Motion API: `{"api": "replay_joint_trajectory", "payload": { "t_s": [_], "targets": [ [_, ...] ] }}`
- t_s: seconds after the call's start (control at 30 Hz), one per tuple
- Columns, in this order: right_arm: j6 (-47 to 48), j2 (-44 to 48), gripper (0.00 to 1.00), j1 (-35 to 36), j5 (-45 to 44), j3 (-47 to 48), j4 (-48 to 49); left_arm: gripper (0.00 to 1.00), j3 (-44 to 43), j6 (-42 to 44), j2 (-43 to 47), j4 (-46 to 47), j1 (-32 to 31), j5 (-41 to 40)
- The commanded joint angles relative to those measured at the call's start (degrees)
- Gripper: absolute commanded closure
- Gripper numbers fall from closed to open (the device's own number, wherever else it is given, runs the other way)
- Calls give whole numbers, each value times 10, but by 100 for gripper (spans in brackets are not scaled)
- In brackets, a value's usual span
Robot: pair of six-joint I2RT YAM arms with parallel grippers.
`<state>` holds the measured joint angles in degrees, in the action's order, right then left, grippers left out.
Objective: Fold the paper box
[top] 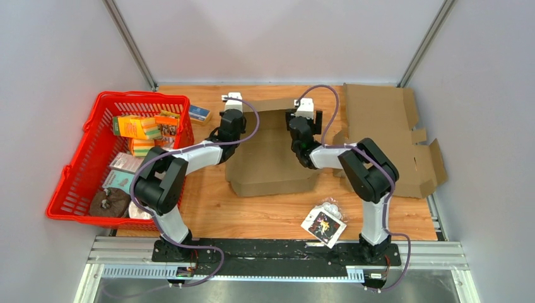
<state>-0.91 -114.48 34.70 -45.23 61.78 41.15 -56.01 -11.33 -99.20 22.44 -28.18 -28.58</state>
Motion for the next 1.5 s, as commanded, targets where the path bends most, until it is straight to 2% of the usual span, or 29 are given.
{"api": "replay_joint_trajectory", "payload": {
  "t_s": [0.0, 0.03, 0.07, 0.1, 0.13, 0.17, 0.23, 0.27, 0.33, 0.37, 0.43, 0.47, 0.5, 0.53, 0.6, 0.8, 0.83, 0.87, 0.9, 0.93, 1.0, 1.03, 1.1, 1.13, 1.2, 1.27, 1.33, 1.37, 1.47],
  "targets": [
    [-64, 147, 3, -4, -10, -56, -208, 100, -2, 3, 17, -18, -8, 21],
    [-91, 174, 0, -7, 14, -63, -269, 100, -2, 4, 17, -19, -8, 21],
    [-154, 202, 0, -11, 77, -64, -405, 100, -3, 4, 18, -18, -8, 23],
    [-184, 247, 0, -11, 90, -54, -489, 100, -5, 4, 16, -20, -8, 25],
    [-207, 277, 0, -11, 104, -61, -548, 100, -10, 4, 17, -29, -8, 26],
    [-220, 303, 0, -13, 160, -72, -609, 100, -13, 5, 17, -34, -8, 28],
    [-236, 352, 0, -23, 229, -88, -656, 100, -15, 7, 17, -40, -8, 30],
    [-254, 359, 0, -28, 322, -89, -687, 100, -14, 8, 20, -40, -8, 34],
    [-269, 363, 0, -27, 408, -89, -709, 100, -16, 12, 21, -45, -8, 41],
    [-277, 360, 0, -24, 462, -89, -715, 99, -16, 14, 23, -49, -8, 51],
    [-318, 344, 0, -22, 457, -103, -717, 77, -15, 16, 30, -62, -8, 55],
    [-323, 342, 5, -22, 462, -108, -712, 68, -13, 17, 47, -66, -8, 57],
    [-334, 343, 7, -22, 469, -113, -705, 54, -13, 7, 58, -90, -9, 60],
    [-342, 348, 9, -22, 475, -121, -686, 51, -17, 5, 69, -106, -8, 63],
    [-353, 350, 14, -22, 468, -133, -685, 39, -21, -11, 110, -164, -9, 68],
    [-358, 363, 20, -18, 479, -181, -681, 32, 19, -60, 241, -307, -8, 117],
    [-365, 365, 31, -17, 492, -190, -666, 32, 23, -69, 262, -328, -8, 127],
    [-367, 363, 34, -17, 499, -196, -657, 33, 26, -78, 305, -351, -7, 148],
    [-365, 359, 38, -16, 504, -204, -649, 40, 30, -90, 326, -390, -7, 166],
    [-363, 355, 48, -16, 514, -203, -641, 43, 35, -91, 348, -399, -8, 191],
    [-364, 354, 56, -17, 523, -206, -630, 43, 60, -78, 401, -389, -11, 321],
    [-367, 357, 66, -16, 519, -209, -617, 43, 63, -63, 418, -388, -33, 383],
    [-377, 366, 77, -17, 514, -214, -607, 40, 52, -5, 422, -427, -93, 354],
    [-379, 367, 89, -16, 508, -214, -607, 39, 49, 20, 415, -435, -167, 301],
    [-381, 370, 100, -19, 515, -213, -607, 36, 45, 96, 396, -445, -231, 242],
    [-382, 380, 100, -25, 537, -206, -612, 30, 33, 154, 340, -476, -303, 177],
    [-372, 385, 100, -31, 579, -188, -631, 31, -3, 181, 277, -498, -338, 136],
    [-363, 387, 100, -36, 592, -178, -644, 30, 2, 212, 259, -486, -366, 129],
    [-346, 411, 100, -52, 636, -167, -666, 30, 7, 246, 202, -467, -392, 131]
  ]
}}
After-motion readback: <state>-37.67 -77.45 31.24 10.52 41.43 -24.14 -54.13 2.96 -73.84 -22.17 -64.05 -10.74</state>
